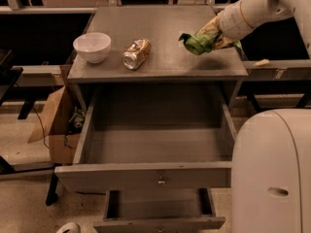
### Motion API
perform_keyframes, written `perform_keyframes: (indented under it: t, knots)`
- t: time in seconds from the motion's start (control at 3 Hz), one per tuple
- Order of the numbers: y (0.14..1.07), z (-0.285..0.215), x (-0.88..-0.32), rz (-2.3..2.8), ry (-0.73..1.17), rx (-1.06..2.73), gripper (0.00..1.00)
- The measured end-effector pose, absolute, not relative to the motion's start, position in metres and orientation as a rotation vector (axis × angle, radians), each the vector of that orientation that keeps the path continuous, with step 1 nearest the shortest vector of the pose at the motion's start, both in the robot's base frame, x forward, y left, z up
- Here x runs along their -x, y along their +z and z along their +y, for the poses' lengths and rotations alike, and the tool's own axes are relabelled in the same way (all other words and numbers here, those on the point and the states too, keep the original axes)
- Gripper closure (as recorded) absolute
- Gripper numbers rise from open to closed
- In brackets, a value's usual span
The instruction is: Pick green rice chip bag from top drawer and place on counter
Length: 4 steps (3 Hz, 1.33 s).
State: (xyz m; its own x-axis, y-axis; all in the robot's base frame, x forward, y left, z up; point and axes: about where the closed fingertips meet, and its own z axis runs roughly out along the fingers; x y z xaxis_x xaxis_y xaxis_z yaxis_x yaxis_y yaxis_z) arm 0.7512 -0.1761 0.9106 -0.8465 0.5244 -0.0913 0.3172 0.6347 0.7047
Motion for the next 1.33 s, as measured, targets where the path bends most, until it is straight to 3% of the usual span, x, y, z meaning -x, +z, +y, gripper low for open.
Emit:
perform_keyframes:
  t: [1.0, 1.33]
  knots:
    - [0.921, -0.140, -0.762, 2.556, 1.109, -0.641, 0.11]
    - [0.923, -0.127, -0.757, 2.593, 1.134, -0.565, 0.00]
